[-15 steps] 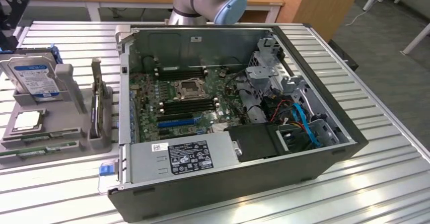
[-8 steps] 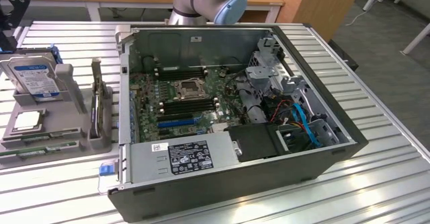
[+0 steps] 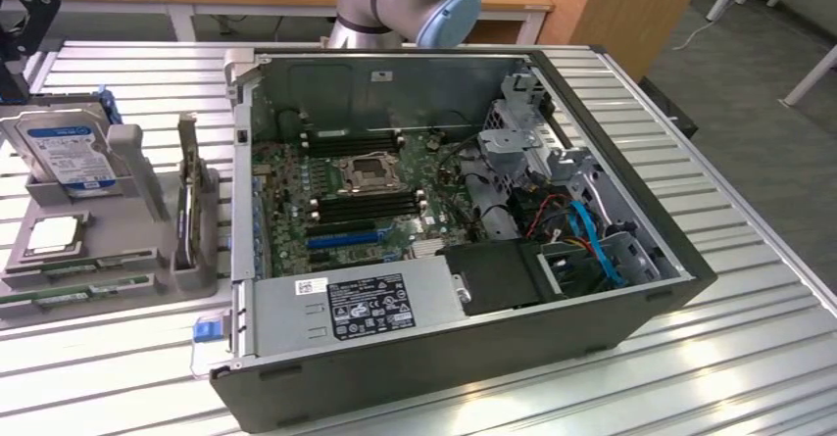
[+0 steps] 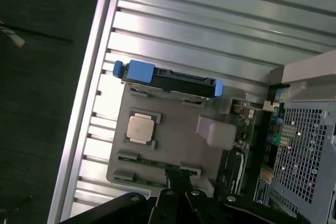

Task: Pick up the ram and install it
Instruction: 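Pick up the ram and move it above insertion slot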

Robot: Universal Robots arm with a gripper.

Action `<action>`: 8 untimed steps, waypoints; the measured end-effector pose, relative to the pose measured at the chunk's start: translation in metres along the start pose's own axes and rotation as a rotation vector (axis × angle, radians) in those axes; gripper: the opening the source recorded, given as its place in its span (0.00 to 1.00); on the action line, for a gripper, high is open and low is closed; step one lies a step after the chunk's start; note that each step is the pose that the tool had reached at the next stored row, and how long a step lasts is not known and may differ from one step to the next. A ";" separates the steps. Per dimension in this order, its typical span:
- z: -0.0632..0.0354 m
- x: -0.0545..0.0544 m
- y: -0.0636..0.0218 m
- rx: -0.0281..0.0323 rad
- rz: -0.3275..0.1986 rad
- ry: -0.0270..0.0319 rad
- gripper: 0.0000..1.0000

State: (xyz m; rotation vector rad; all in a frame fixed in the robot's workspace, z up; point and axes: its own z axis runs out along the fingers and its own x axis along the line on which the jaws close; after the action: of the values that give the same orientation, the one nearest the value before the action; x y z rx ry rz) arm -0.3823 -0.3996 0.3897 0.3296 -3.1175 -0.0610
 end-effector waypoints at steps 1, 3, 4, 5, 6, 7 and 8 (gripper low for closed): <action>0.0000 0.000 0.0000 0.0014 -0.015 0.0027 0.11; 0.0001 0.000 -0.0001 0.0044 -0.045 0.0061 0.11; 0.0001 0.000 -0.0001 0.0059 -0.060 0.0073 0.11; 0.0000 0.000 0.0000 0.0077 -0.075 0.0085 0.11; 0.0001 0.000 0.0000 0.0095 -0.090 0.0094 0.11; 0.0001 0.000 0.0000 0.0113 -0.104 0.0103 0.11; 0.0000 0.000 0.0000 0.0137 -0.119 0.0115 0.11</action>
State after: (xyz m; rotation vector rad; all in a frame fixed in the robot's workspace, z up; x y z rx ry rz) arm -0.3825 -0.3996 0.3896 0.5134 -3.0852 -0.0382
